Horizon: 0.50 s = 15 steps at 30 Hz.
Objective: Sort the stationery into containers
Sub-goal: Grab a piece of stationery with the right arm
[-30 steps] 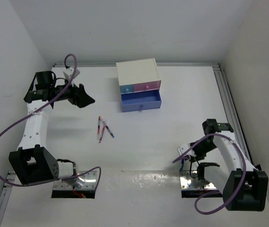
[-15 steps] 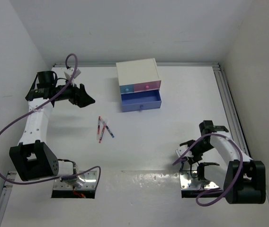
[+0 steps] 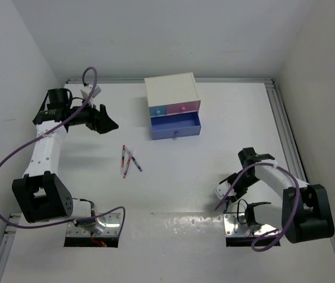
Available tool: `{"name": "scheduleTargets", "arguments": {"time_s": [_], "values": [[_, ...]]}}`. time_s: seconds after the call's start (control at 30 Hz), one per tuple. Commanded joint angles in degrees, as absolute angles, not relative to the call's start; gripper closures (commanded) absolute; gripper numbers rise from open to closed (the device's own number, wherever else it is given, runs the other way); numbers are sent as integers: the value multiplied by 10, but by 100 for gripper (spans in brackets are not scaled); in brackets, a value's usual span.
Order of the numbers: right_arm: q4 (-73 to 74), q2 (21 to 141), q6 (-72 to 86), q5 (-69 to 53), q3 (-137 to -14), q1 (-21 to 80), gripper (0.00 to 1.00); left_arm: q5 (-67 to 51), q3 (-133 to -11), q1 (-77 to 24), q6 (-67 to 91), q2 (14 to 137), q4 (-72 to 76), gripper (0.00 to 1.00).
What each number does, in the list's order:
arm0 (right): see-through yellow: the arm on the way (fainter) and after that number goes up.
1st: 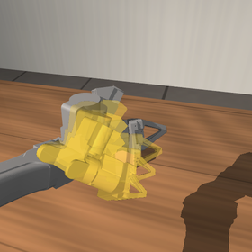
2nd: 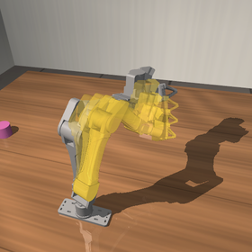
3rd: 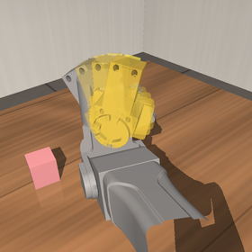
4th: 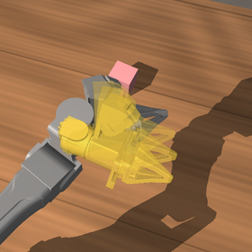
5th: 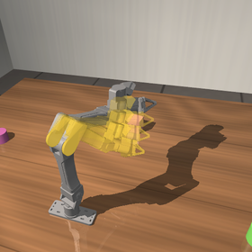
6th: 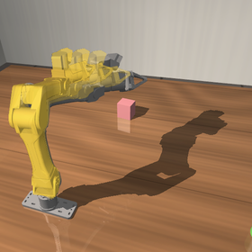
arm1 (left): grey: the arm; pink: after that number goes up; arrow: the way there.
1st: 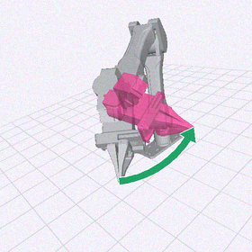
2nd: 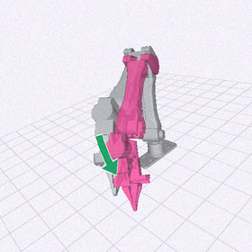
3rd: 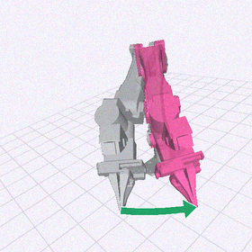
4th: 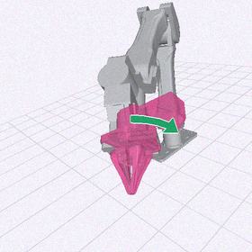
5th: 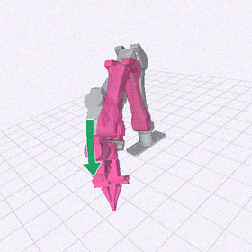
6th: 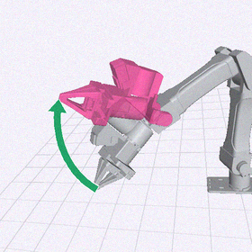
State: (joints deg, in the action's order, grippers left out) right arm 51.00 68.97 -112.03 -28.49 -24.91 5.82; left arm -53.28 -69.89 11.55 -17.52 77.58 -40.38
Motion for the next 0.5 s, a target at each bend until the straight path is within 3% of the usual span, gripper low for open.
{"name": "scheduleTargets", "arguments": {"time_s": [0.0,0.3,0.47], "values": [[479,719,-1311,-245,-248,76,58,-540,-709,113,-183,775,-392,11],[402,772,-1260,-193,-253,119,73,-530,-722,114,-191,787,-396,11],[428,807,-1189,-156,-296,159,78,-534,-735,114,-198,801,-405,11]]}}
